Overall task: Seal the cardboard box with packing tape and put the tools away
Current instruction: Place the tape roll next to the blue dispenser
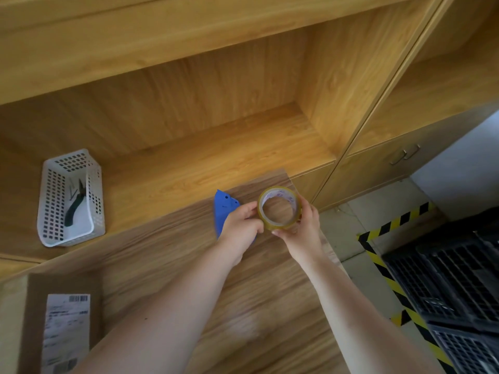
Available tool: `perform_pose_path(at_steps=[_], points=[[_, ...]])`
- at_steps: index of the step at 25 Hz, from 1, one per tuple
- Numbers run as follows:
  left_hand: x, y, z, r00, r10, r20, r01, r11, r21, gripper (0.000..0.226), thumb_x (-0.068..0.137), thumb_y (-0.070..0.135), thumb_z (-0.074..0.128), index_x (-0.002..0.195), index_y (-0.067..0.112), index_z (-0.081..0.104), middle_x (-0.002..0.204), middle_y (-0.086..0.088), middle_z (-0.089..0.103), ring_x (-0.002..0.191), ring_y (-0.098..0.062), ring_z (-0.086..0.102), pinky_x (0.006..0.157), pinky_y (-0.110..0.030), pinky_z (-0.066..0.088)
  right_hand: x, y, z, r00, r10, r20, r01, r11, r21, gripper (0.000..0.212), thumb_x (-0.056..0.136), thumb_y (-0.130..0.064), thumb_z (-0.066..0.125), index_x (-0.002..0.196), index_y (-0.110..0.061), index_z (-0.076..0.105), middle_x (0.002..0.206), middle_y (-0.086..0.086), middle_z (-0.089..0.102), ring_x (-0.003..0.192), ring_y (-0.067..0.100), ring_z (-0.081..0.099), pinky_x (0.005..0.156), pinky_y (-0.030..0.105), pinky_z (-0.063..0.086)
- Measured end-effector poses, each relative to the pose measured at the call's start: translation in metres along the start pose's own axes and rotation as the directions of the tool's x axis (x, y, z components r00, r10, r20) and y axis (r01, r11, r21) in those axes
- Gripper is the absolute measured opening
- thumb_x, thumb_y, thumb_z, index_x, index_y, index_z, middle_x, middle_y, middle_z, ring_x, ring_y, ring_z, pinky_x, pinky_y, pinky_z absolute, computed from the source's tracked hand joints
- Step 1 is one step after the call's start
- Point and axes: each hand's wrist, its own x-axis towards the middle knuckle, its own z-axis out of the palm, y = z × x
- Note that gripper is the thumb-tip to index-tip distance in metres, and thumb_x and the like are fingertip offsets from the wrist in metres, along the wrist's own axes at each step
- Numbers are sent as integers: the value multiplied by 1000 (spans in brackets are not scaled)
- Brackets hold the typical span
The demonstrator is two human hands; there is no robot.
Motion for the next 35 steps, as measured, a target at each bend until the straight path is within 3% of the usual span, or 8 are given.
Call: perform_pose_path(at_steps=[5, 8, 12, 17, 20, 23, 25, 35], points=[[5, 5, 8, 984, -162, 78, 180, 918, -355, 78, 79, -15, 55, 149, 12, 33, 112, -13, 65, 106, -20, 64, 106, -38, 45, 19, 13, 8, 999, 25, 36, -22, 996, -90, 96, 64, -8, 87, 142, -22, 33, 138, 5, 38, 134, 24, 35, 101, 30, 34], [7, -1, 9, 978, -183, 98, 207, 874, -439, 78, 79, -16, 55, 147, 17, 38, 112, -18, 56, 109, -23, 64, 106, -40, 46, 23, 19, 15, 997, 47, 63, -38, 990, -136, 96, 66, -9, 86, 144, -21, 31, 143, 5, 35, 136, 25, 32, 104, 32, 34], [8, -1, 3, 979, -160, 127, 202, 851, -484, 67, 82, -12, 57, 142, 17, 46, 122, -16, 60, 124, -26, 56, 108, -43, 43, 24, 24, 15, 995, 70, 78, -56, 984, -167, 102, 69, -9, 84, 149, -18, 22, 152, 6, 27, 143, 24, 23, 107, 31, 28], [-1, 2, -17, 989, -117, 85, 144, 850, -507, 51, 90, -5, 51, 136, 17, 52, 125, -10, 59, 118, -24, 59, 97, -41, 51, 17, 11, 11, 990, 128, 66, -120, 987, -105, 112, 65, -16, 88, 151, -19, 17, 156, 6, 26, 146, 23, 19, 116, 42, 25], [-9, -2, -30, 994, -109, 19, 104, 857, -505, 47, 90, -2, 51, 133, 16, 55, 124, -10, 66, 113, -25, 64, 91, -39, 53, 6, 1, 9, 997, 56, 51, -50, 991, -124, 98, 63, -22, 88, 144, -21, 34, 144, 6, 41, 137, 23, 32, 106, 28, 28], [-25, -6, -42, 994, -104, -18, 81, 862, -500, 44, 90, 0, 50, 129, 18, 57, 119, -8, 69, 110, -24, 65, 90, -38, 50, -12, -11, 8, 992, 31, 120, -22, 997, -76, 83, 64, -22, 86, 137, -31, 45, 136, 2, 46, 130, 21, 39, 106, 31, 34], [-39, -10, -51, 994, -100, -40, 68, 873, -482, 42, 89, 1, 50, 127, 19, 58, 116, -7, 70, 105, -23, 66, 90, -37, 48, -26, -20, 7, 982, 31, 186, -30, 1000, -4, 77, 66, -21, 85, 133, -33, 49, 134, -1, 48, 128, 17, 42, 106, 35, 38], [-118, -47, -95, 995, -52, -86, 11, 904, -427, 39, 89, -1, 50, 118, 21, 63, 96, -2, 74, 85, -17, 66, 77, -32, 49, -116, -64, 5, 938, -34, 346, -5, 994, 110, 55, 74, -13, 81, 121, -30, 58, 126, -12, 54, 110, -1, 46, 75, 8, 34]])
